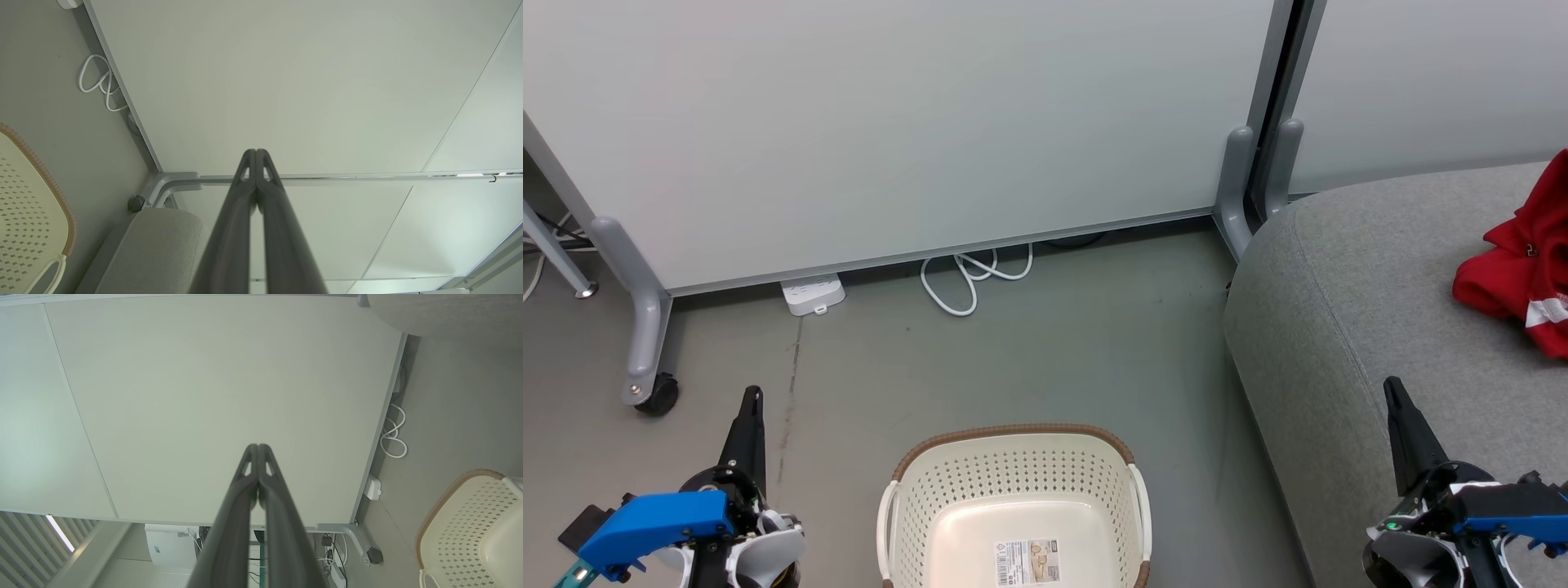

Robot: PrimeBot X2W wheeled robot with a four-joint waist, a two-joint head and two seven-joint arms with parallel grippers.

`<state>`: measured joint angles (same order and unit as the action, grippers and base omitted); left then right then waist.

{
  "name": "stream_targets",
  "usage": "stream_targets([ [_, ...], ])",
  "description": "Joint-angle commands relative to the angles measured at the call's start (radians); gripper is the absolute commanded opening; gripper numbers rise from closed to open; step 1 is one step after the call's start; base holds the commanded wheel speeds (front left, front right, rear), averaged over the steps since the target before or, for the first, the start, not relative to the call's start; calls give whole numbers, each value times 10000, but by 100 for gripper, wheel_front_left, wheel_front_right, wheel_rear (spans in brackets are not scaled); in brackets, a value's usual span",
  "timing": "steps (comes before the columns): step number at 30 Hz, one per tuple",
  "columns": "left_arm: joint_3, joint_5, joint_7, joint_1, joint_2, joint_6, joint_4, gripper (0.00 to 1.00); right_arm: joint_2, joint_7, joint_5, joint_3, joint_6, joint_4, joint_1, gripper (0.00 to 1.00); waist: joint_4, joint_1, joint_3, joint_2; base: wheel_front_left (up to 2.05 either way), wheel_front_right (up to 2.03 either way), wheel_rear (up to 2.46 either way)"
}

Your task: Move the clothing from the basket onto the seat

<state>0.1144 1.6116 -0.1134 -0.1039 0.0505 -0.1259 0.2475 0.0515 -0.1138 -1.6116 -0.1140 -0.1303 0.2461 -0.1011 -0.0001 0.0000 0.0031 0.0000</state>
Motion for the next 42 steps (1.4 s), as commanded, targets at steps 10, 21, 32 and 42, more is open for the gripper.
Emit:
stream_targets([
  [10,21,26,-46,-95,-6,-100,-38,0,-23,-44,-24,-15,-7,-24,-140,0,1,0,0,0,0,0,0],
  [21,20,26,-46,-95,-6,-100,-39,0,-24,-43,-24,-14,-7,-25,-139,0,1,0,0,0,0,0,0],
  [32,20,27,-45,-95,-6,-101,-40,0,-24,-43,-25,-14,-7,-25,-139,0,1,0,0,0,0,0,0],
  [42,19,27,-45,-94,-6,-101,-40,0,-24,-42,-25,-13,-7,-25,-138,0,1,0,0,0,0,0,0],
])
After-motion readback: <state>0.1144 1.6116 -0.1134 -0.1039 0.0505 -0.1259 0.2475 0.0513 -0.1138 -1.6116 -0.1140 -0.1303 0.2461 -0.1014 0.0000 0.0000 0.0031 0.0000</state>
